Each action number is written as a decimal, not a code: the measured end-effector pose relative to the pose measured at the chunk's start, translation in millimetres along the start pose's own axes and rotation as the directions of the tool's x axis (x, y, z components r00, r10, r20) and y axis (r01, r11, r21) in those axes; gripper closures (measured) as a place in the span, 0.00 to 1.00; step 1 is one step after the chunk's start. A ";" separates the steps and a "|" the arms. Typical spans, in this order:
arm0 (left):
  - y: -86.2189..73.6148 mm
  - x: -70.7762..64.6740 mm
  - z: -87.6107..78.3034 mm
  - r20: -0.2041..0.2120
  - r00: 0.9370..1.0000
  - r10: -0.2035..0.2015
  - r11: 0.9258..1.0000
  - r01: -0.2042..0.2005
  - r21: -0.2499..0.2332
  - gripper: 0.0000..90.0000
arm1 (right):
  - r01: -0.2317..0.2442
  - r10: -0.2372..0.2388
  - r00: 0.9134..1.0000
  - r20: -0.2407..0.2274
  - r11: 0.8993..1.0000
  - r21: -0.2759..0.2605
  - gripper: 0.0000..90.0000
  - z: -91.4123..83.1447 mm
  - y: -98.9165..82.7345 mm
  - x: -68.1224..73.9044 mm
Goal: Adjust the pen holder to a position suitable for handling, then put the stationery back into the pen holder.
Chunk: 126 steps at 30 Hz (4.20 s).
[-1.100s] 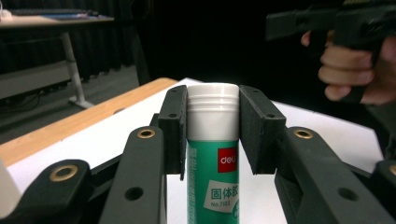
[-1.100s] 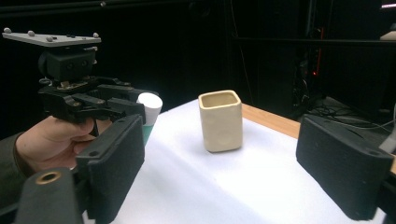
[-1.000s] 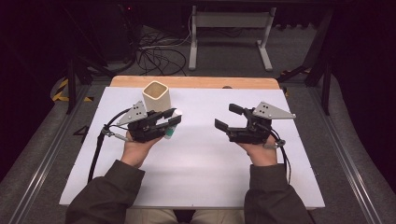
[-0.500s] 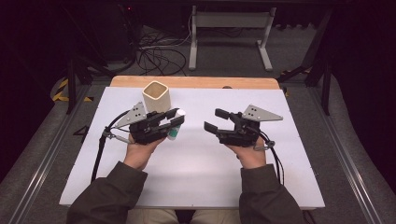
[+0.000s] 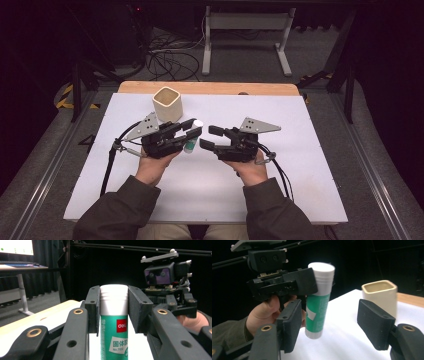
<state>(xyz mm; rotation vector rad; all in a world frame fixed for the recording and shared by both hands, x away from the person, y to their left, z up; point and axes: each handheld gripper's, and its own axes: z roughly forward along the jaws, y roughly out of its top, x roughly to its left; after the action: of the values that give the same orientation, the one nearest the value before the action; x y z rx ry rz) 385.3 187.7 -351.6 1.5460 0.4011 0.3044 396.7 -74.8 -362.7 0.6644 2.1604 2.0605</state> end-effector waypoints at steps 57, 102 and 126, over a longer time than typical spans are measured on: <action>2.6 -7.7 -7.3 -0.128 0.992 0.014 0.999 -0.009 0.038 0.55 | 0.081 -0.090 0.992 0.092 0.992 0.093 0.73 11.5 -10.1 -1.9; -9.6 -4.7 -58.4 -0.274 0.960 0.064 0.976 -0.003 0.216 0.34 | 0.169 -0.177 0.963 0.206 0.984 0.056 0.73 37.8 8.1 -8.1; -6.8 4.9 -71.4 -0.328 0.941 0.079 0.975 -0.004 0.224 0.26 | 0.221 -0.233 0.950 0.210 0.972 0.077 0.73 88.3 36.2 -5.8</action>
<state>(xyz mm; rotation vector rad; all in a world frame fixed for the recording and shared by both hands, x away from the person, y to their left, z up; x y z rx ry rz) 358.3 254.1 -357.4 1.7255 0.6883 0.5773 442.0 5.3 -337.0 0.5839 2.0651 1.7345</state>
